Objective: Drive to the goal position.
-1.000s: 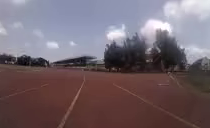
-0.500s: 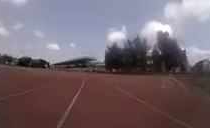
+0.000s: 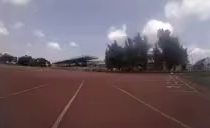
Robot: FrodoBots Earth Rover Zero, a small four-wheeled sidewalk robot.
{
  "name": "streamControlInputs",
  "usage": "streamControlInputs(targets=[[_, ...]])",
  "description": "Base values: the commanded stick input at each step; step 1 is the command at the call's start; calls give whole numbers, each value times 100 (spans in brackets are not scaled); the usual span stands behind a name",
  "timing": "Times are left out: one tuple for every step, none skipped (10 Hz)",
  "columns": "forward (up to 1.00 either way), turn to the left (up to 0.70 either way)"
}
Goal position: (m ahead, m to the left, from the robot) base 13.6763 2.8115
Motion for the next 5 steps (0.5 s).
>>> streamControlInputs(targets=[[70, 0], [70, 0], [70, 0], [70, 0], [70, 0]])
